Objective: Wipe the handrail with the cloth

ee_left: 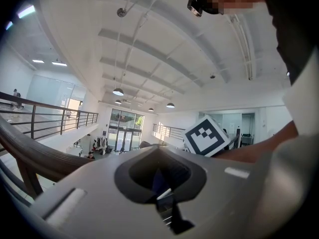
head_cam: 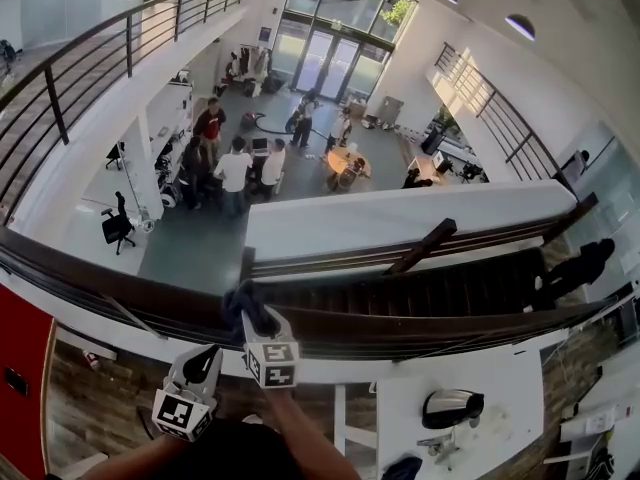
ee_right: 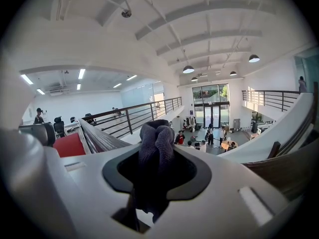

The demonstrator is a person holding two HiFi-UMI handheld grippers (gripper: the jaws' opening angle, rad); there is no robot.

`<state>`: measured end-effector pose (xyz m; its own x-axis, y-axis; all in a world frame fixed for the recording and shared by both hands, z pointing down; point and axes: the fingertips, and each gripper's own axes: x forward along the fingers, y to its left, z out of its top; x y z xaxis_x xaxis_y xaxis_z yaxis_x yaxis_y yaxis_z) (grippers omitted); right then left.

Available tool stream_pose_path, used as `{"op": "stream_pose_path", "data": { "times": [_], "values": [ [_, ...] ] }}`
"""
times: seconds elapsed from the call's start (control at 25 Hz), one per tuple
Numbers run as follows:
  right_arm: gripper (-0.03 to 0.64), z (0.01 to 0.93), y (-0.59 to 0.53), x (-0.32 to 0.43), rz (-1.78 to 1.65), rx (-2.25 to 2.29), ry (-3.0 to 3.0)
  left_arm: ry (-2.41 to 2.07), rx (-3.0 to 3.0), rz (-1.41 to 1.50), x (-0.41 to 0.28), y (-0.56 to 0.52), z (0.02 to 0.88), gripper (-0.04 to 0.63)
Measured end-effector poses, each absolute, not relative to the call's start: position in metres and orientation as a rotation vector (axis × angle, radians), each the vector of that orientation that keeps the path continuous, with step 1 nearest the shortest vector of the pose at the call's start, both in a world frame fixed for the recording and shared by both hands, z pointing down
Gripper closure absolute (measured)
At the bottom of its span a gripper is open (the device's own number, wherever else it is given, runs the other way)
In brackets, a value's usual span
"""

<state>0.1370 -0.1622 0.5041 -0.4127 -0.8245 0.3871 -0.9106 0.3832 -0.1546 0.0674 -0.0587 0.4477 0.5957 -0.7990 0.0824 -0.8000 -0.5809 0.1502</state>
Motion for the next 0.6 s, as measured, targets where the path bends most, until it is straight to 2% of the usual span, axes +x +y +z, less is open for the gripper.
{"op": "stream_pose_path", "data": {
  "times": [0.6],
  "values": [
    [0.495,0.504,-0.160,0.162,0.502,1.555,-2.377,-1.331,2.660,0.038,0.085,-0.056,0.445,0.597]
  ]
}}
